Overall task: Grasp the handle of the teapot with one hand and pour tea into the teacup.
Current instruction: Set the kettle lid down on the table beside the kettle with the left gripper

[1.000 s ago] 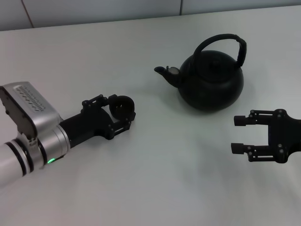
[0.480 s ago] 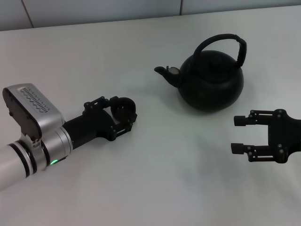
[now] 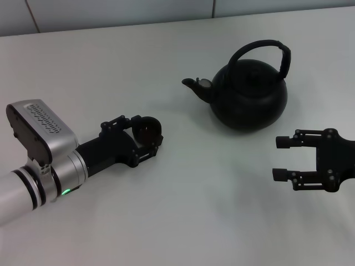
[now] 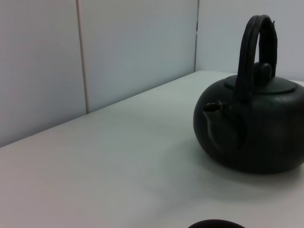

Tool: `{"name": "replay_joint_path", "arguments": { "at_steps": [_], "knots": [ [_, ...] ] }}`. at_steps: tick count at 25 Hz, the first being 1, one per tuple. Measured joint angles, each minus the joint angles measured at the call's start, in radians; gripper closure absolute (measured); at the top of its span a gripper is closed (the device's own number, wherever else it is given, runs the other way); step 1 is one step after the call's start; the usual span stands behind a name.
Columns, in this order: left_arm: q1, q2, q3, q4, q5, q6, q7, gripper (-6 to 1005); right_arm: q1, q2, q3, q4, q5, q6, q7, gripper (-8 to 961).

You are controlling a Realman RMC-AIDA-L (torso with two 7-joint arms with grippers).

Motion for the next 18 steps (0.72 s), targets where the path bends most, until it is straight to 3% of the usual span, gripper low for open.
{"name": "replay_joint_path", "arguments": {
  "at_steps": [11,18],
  "knots": [
    [-0.015,0.0,-0.01,-0.016,0.0,-0.03,0.001,248,0.0,0.0,0.002,0.002,0.0,-0.001,0.0,234],
    [-0.015,0.0,-0.011,-0.016,0.0,-0.022,0.001,180,-0.001,0.0,0.005,0.002,0.0,-0.002,0.0,233]
  ]
}}
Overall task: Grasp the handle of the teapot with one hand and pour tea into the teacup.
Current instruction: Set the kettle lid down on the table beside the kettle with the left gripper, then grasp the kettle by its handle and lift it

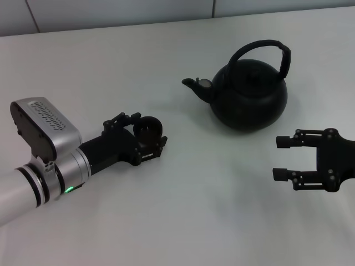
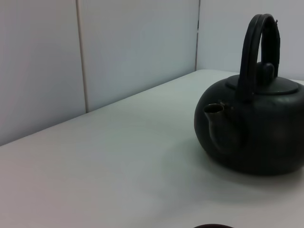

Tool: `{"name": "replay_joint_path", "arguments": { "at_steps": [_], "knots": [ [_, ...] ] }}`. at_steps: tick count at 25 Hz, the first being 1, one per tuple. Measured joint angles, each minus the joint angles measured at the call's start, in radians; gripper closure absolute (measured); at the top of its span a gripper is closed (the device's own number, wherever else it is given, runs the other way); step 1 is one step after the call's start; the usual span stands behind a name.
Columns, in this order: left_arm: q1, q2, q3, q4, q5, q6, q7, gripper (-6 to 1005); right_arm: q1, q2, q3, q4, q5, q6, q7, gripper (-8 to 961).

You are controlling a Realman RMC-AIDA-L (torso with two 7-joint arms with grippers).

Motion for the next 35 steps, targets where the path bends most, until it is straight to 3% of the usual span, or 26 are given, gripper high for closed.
{"name": "replay_joint_path", "arguments": {
  "at_steps": [7,12,14,16,19,20,23,24,29,35],
  "knots": [
    [0.022,0.002,0.001,0.01,0.0,0.059,0.0,131,-0.001,0.0,0.0,-0.001,0.0,0.0,0.0,232],
    [0.143,0.014,0.03,0.152,0.002,0.277,-0.041,131,-0.003,0.0,0.005,-0.002,0.0,0.001,0.0,232],
    [0.143,0.014,0.03,0.152,0.002,0.277,-0.041,131,-0.004,0.0,0.006,-0.002,0.0,0.001,0.0,233],
    [0.227,0.016,0.048,0.29,0.002,0.406,-0.105,131,-0.005,0.0,0.007,-0.001,0.0,0.002,0.0,234],
    [0.269,0.019,0.049,0.352,0.002,0.474,-0.137,131,-0.007,0.0,0.009,0.0,0.001,0.002,0.0,233],
    [0.32,0.021,0.05,0.418,0.002,0.552,-0.165,131,-0.007,0.0,0.009,0.0,0.002,0.002,0.0,232],
    [0.374,0.029,0.053,0.479,0.006,0.634,-0.2,131,-0.008,0.0,0.011,0.001,0.003,0.003,0.0,232],
    [0.399,0.041,0.061,0.499,0.012,0.686,-0.218,131,-0.008,0.0,0.011,0.001,0.003,0.003,0.0,233],
    [0.446,0.081,0.077,0.505,0.021,0.787,-0.252,131,-0.009,0.0,0.011,0.001,0.003,0.003,0.002,233],
    [0.449,0.081,0.077,0.534,0.069,0.783,-0.255,131,-0.008,0.001,0.011,0.002,0.006,0.003,0.003,234]
  ]
}}
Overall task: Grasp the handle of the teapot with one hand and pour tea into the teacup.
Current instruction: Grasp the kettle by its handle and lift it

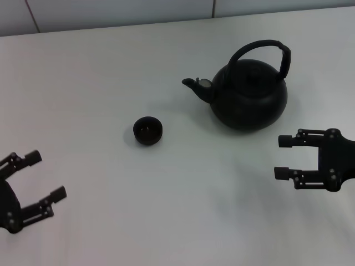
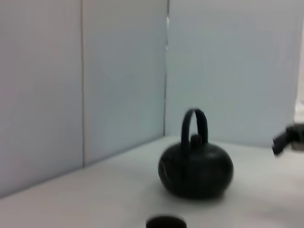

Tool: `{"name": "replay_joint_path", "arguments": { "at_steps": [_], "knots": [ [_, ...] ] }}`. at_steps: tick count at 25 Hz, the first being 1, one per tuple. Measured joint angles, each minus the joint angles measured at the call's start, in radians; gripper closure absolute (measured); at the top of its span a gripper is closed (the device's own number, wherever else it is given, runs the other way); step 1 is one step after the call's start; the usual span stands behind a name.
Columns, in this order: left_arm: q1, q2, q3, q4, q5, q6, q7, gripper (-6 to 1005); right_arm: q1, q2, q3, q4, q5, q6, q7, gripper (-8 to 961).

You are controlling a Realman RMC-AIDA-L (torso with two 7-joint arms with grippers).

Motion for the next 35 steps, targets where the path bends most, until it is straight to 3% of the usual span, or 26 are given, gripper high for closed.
{"name": "replay_joint_path", "arguments": {
  "at_steps": [4,13,23,31,35],
  "knots": [
    [-0.004,-0.021,0.0,0.057,0.086,-0.066,0.012,131,-0.001,0.0,0.0,0.0,0.0,0.0,0.003,234],
    [-0.009,-0.02,-0.001,0.061,0.094,-0.083,0.018,131,-0.004,0.003,0.0,0.001,0.002,0.0,0.002,233],
    [-0.013,-0.018,-0.004,0.063,0.087,-0.075,0.013,131,-0.08,0.039,0.0,0.024,0.159,-0.004,-0.09,233],
    [-0.01,-0.022,-0.009,0.061,0.084,-0.066,0.017,131,-0.188,0.041,0.005,0.307,0.514,0.053,-0.393,233],
    [-0.011,-0.022,-0.009,0.061,0.083,-0.066,0.015,131,-0.213,0.042,0.057,0.454,0.629,0.077,-0.565,232]
  ]
}}
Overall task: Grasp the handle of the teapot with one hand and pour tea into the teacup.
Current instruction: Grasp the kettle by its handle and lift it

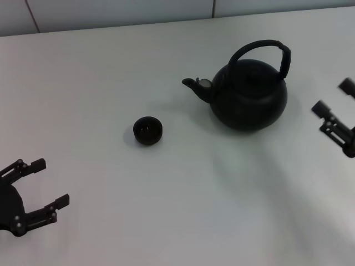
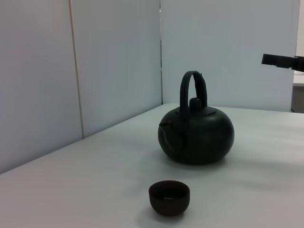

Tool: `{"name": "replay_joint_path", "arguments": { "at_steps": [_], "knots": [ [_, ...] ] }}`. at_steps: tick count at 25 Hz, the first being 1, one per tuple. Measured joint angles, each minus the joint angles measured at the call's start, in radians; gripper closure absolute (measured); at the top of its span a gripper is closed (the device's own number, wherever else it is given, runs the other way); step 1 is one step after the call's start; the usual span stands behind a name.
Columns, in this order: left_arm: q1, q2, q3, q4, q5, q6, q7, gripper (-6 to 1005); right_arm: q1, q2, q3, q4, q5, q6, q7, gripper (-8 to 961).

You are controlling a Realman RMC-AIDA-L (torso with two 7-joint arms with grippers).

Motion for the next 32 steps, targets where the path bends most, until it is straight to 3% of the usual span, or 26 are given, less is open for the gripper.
{"name": "replay_joint_path", "arguments": {
  "at_steps": [5,9,17,32],
  "knots": [
    [0.0,0.0,0.0,0.001,-0.004,0.0,-0.004,131,-0.003,0.002,0.173,0.176,0.023,0.06,-0.219,232],
    [0.0,0.0,0.0,0.002,-0.005,0.0,-0.006,131,0.008,0.003,0.222,0.225,0.023,0.112,-0.273,232],
    [-0.007,-0.002,-0.001,0.0,-0.006,-0.002,-0.007,131,0.045,0.001,0.221,0.248,0.022,0.184,-0.284,233],
    [-0.01,-0.008,-0.015,0.001,-0.006,-0.001,-0.006,131,0.195,-0.002,0.219,0.228,0.019,0.367,-0.217,248]
  ]
}}
